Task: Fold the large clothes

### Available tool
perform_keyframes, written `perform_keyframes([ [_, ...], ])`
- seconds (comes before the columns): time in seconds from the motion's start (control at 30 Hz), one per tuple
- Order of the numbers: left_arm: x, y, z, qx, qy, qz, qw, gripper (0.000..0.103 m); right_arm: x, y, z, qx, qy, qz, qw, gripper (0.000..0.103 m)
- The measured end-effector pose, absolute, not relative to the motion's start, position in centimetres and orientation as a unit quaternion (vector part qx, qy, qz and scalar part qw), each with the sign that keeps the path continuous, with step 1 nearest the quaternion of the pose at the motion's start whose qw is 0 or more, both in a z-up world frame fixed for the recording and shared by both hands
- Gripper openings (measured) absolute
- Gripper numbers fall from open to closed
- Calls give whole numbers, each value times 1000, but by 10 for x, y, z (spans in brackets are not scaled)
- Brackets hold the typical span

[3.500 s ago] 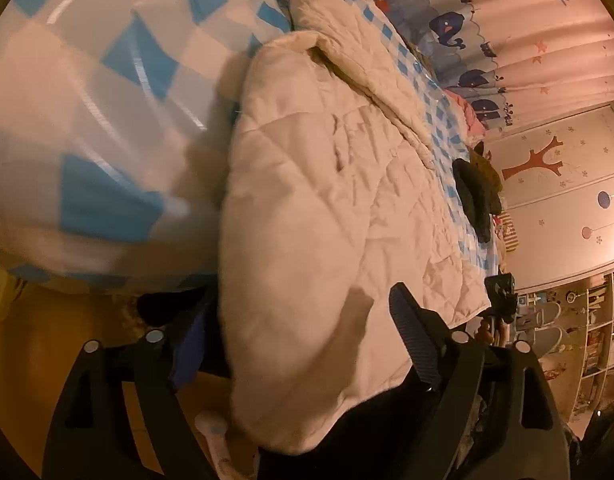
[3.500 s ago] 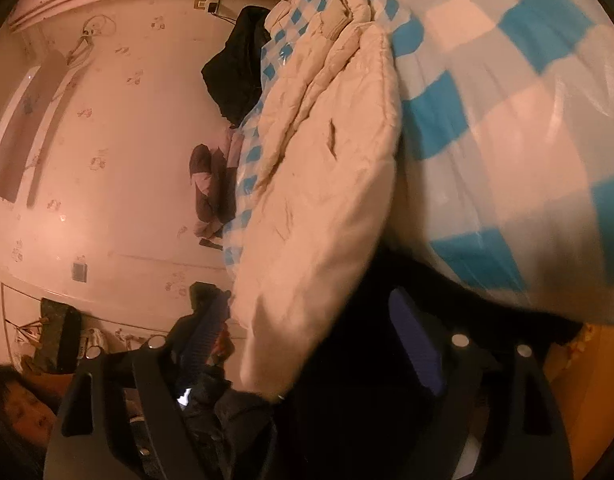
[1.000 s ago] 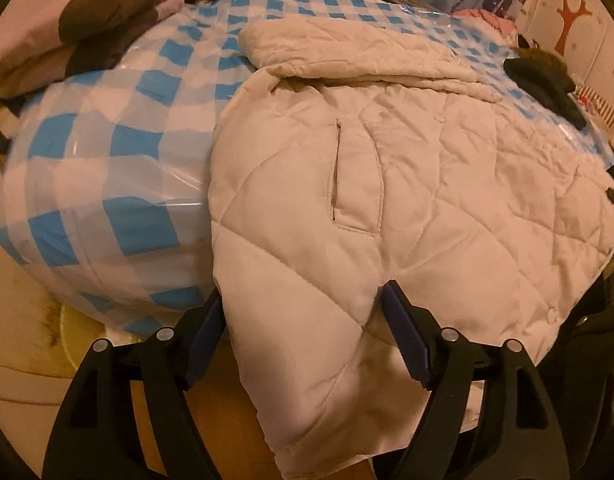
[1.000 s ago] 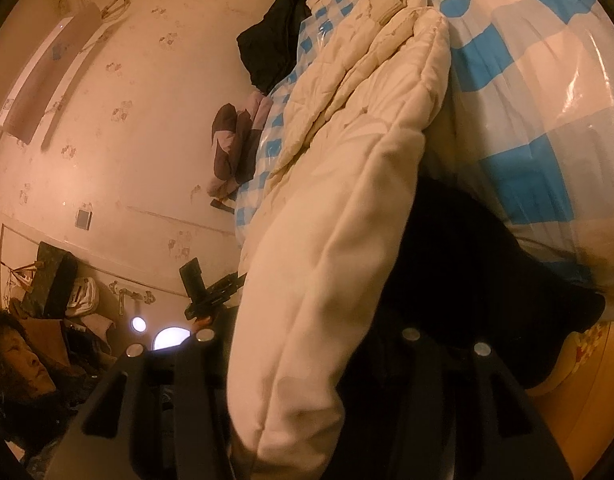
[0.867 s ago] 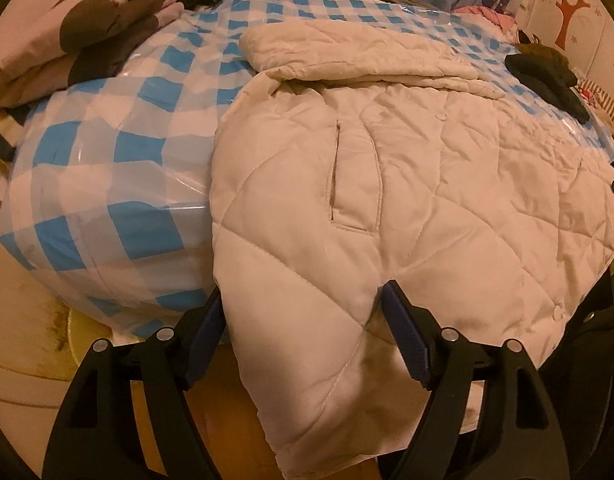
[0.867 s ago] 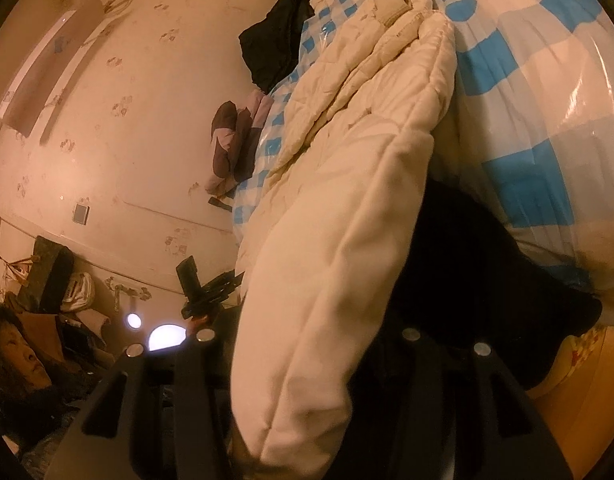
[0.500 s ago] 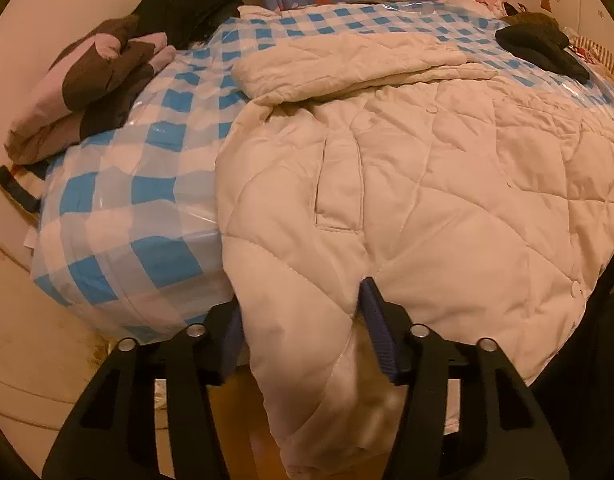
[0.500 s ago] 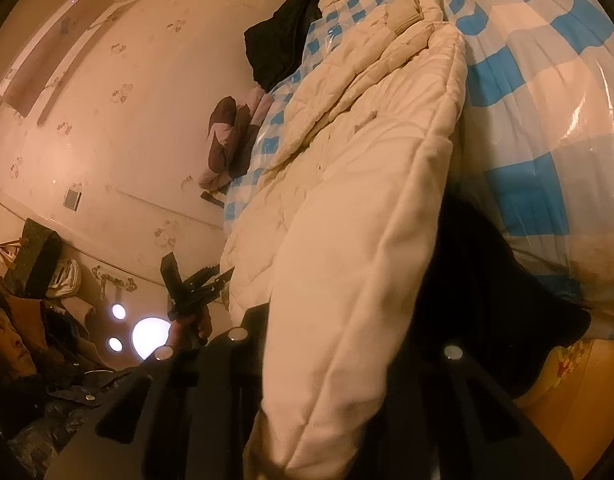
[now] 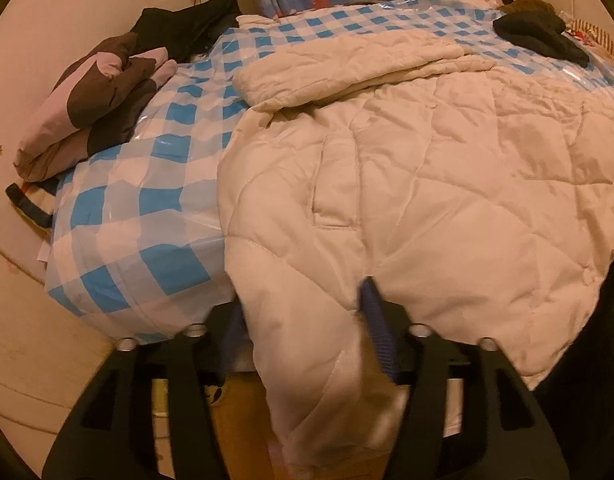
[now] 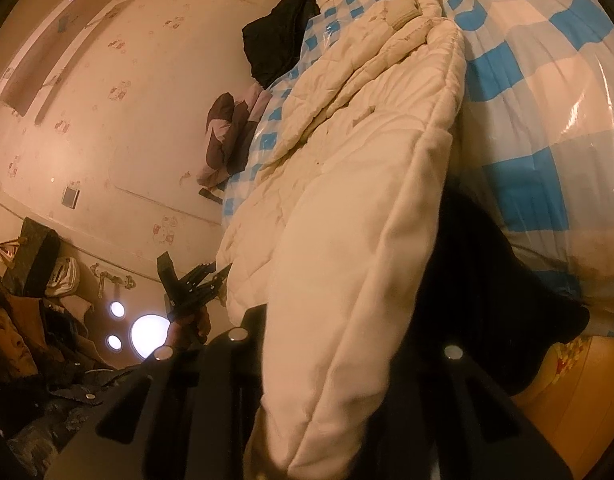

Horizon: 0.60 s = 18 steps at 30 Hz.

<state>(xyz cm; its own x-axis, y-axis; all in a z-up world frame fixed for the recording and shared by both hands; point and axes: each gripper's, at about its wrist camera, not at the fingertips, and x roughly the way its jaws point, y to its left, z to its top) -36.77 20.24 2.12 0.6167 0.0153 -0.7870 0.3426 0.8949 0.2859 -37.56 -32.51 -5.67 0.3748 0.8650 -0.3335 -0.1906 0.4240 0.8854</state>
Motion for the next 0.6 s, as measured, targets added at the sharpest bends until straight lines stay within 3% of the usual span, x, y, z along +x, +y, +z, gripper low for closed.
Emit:
perform_keyframes([
  [0.07,-366,206,18,212,423,-81,877,76,-374,-326,-59,402,424,363,726,34],
  [0.4,-369,206,14,216,412,-82,881,81,-374,-323,-57,400,425,367,724,35],
  [0.6,-356,237,5,92,451,-119,880,86,-374,-319,-54,396,424,375,723,35],
])
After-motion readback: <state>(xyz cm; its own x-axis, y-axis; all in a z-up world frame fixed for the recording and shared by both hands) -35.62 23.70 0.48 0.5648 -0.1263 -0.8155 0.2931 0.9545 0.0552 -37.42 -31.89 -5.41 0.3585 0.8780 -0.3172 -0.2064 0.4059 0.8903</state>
